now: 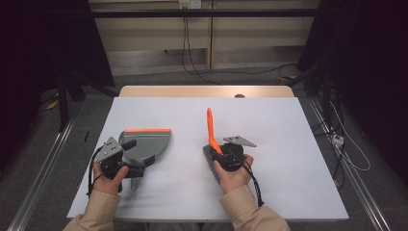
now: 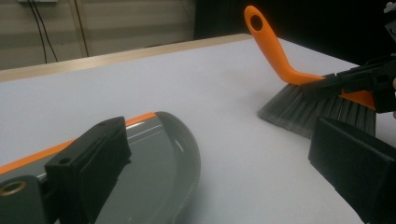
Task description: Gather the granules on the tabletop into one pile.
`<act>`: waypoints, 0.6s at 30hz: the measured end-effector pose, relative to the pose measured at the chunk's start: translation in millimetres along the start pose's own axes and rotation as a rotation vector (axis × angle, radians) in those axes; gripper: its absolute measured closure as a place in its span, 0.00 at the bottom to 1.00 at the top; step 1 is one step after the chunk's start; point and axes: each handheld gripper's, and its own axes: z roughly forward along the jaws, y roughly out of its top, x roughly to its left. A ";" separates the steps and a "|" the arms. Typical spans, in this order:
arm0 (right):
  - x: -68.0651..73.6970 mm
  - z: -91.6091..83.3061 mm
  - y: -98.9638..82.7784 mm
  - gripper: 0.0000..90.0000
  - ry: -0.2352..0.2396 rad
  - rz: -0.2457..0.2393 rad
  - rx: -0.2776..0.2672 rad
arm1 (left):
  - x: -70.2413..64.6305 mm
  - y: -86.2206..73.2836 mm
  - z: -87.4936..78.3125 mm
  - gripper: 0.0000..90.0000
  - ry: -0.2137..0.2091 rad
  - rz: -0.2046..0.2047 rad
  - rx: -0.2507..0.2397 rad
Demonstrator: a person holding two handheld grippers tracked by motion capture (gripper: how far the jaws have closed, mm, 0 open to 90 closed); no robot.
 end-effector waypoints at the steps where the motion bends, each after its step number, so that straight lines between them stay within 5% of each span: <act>1: -1.2 -0.3 0.0 0.79 0.000 0.002 0.000 | 0.1 0.0 0.0 0.06 0.000 0.000 -0.001; 8: -4.0 -2.1 1.6 0.79 0.005 0.001 -0.002 | 0.1 -0.1 0.5 0.06 -0.002 0.005 0.004; 13: -6.3 -6.5 7.7 0.79 0.064 0.041 -0.018 | 0.3 -0.2 1.1 0.06 -0.006 0.003 0.004; 18: -9.6 -16.5 26.9 0.79 0.109 -0.036 -0.047 | 1.0 -0.1 0.2 0.06 -0.004 0.001 0.001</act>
